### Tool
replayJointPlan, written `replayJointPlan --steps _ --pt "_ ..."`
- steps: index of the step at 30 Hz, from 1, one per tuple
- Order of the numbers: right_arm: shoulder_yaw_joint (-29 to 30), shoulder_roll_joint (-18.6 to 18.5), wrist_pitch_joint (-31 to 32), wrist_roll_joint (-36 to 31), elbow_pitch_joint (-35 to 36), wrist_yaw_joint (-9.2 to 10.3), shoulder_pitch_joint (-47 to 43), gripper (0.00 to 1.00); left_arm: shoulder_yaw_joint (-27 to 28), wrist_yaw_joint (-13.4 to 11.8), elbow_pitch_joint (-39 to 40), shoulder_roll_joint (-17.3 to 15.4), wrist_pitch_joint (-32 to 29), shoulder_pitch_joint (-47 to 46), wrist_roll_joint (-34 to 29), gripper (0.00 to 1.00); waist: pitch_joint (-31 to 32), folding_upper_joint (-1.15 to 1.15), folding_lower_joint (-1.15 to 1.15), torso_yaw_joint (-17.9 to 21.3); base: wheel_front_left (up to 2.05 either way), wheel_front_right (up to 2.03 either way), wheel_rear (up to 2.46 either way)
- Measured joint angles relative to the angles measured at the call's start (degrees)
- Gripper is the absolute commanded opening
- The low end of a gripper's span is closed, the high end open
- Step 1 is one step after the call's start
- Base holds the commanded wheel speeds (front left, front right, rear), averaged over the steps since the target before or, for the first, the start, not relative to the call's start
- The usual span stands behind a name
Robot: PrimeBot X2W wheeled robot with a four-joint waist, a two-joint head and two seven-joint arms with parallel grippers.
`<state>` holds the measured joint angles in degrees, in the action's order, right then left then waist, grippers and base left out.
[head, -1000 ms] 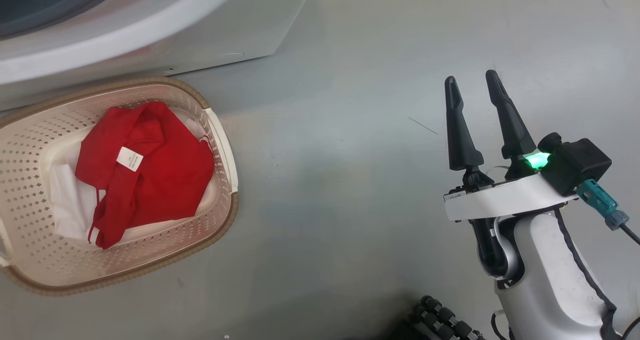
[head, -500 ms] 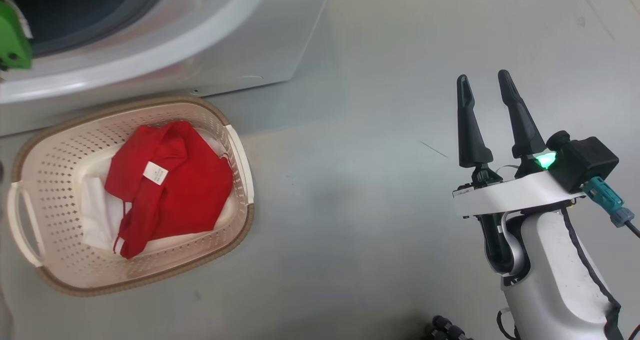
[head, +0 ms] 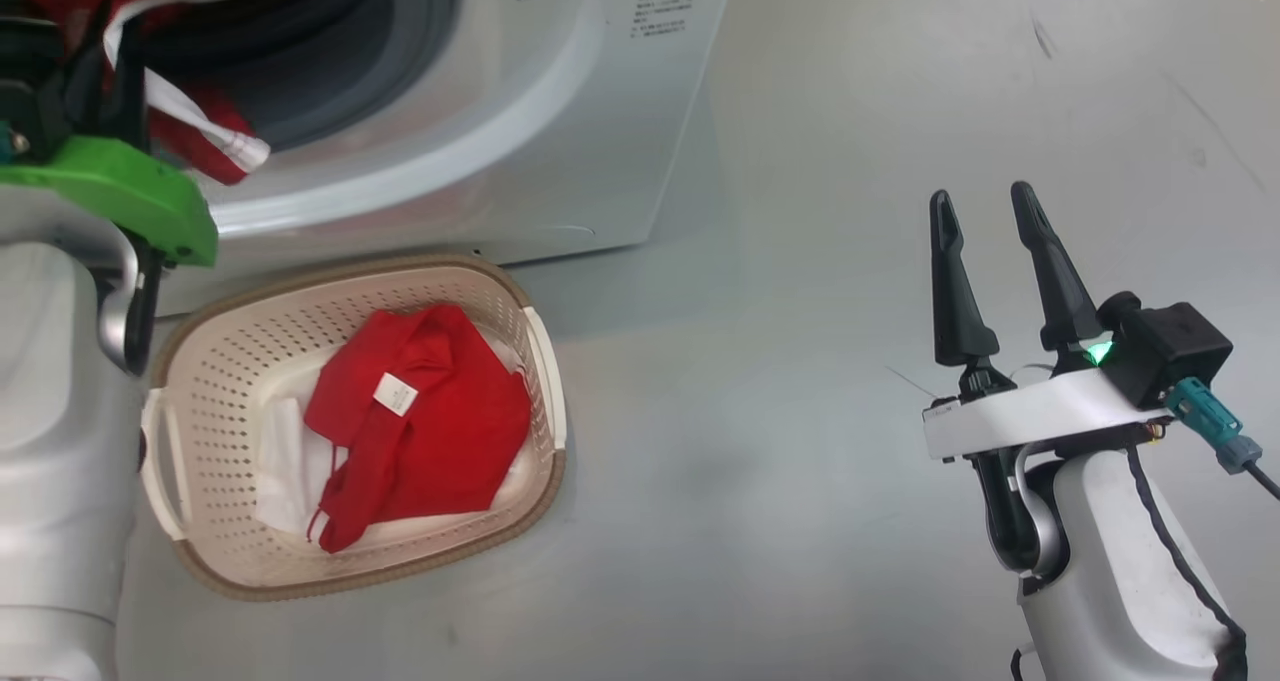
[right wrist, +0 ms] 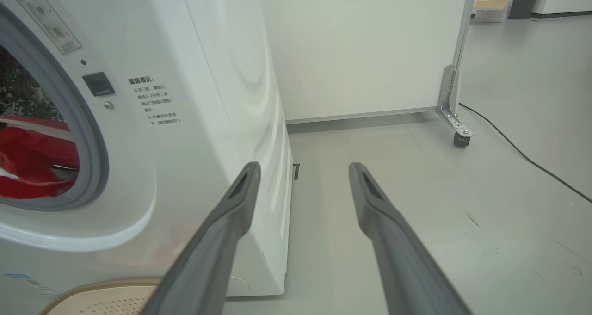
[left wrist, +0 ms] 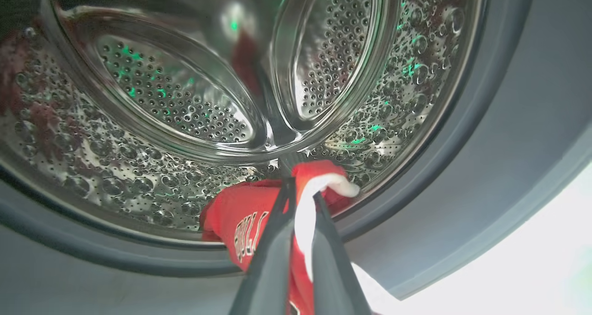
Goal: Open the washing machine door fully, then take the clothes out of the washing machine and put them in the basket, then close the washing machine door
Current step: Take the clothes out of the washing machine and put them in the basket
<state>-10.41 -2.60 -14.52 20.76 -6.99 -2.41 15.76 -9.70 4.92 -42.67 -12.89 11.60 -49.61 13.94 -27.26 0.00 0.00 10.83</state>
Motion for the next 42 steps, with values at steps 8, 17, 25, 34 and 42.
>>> replayJointPlan --steps 8,17,25,34,42 --pt "1.0 0.0 0.0 -0.3 -1.0 -0.15 -2.7 1.00 -0.4 0.5 1.3 1.5 1.7 5.0 1.3 0.00 5.0 0.00 0.00 -2.9 0.00 0.00 0.00" --pt "0.8 0.0 0.0 -0.3 -1.8 -0.69 -5.0 1.00 0.2 0.9 6.2 2.2 2.7 10.5 2.7 0.00 10.2 0.00 0.00 -5.7 0.00 0.00 0.00" --pt "0.7 0.0 0.0 -0.3 -2.2 -1.04 -6.2 1.00 1.9 1.0 13.6 2.2 2.8 14.5 3.5 0.00 13.8 0.00 0.00 -6.7 0.00 0.00 0.00" --pt "0.7 0.0 0.0 -0.3 -2.3 -1.05 -7.8 1.00 4.5 1.0 26.3 2.0 2.9 17.2 3.9 0.00 16.0 0.00 0.00 -6.8 0.00 0.00 0.00" --pt "0.5 0.0 0.0 -0.5 -2.1 -1.57 -8.0 1.00 6.8 1.0 36.3 2.6 3.1 19.3 3.9 0.00 16.3 0.00 0.00 -6.5 0.00 0.00 0.00"
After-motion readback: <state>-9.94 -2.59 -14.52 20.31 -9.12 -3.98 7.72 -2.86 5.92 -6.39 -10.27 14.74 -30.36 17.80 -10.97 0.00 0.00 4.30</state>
